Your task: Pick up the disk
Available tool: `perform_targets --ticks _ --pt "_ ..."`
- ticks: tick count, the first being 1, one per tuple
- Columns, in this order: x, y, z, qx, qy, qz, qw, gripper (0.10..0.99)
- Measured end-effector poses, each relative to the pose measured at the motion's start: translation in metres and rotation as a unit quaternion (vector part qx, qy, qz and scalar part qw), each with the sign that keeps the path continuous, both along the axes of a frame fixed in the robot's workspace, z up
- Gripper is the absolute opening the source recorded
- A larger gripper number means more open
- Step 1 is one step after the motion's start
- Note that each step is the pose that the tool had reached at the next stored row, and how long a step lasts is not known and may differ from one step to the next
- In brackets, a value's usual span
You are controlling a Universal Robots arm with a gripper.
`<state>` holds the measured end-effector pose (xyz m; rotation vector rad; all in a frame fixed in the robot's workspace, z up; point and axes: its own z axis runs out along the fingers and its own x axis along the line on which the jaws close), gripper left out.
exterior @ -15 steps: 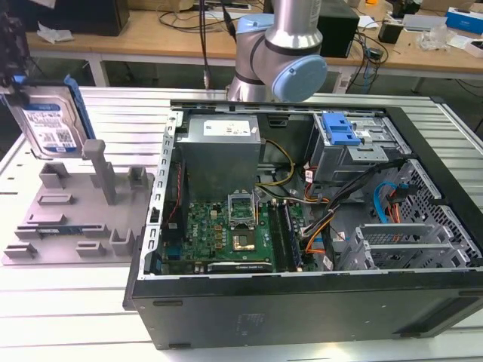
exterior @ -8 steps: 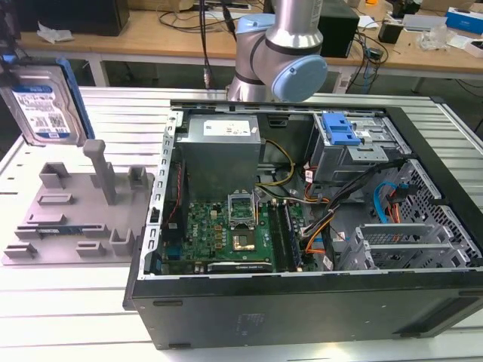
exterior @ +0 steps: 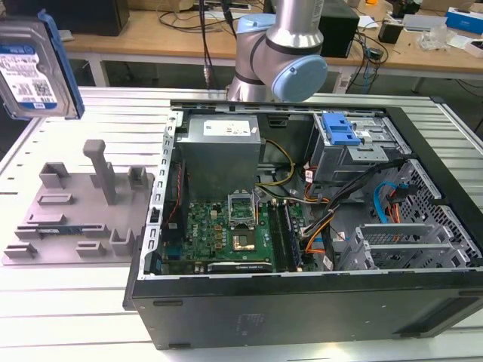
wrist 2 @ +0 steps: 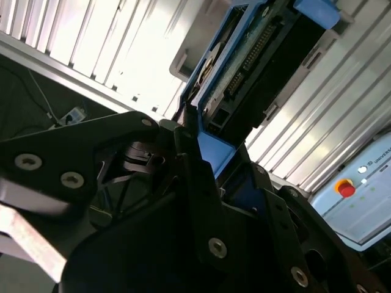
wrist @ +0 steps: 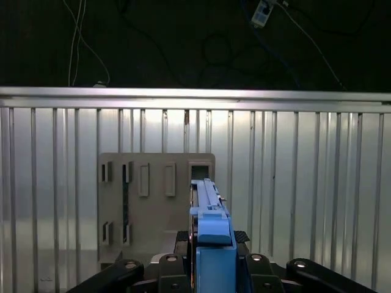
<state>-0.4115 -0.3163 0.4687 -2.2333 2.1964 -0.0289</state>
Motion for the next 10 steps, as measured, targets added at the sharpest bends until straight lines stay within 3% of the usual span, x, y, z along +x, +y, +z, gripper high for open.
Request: perform_targets --ticks 2,10 --pt "0.0000 0.0000 0.0106 0.0002 -0.0003 0.000 1.0000 0.365" --pt "0.0000 -0.0004 0.0119 0.0007 -0.0009 0.000 1.0000 0.365"
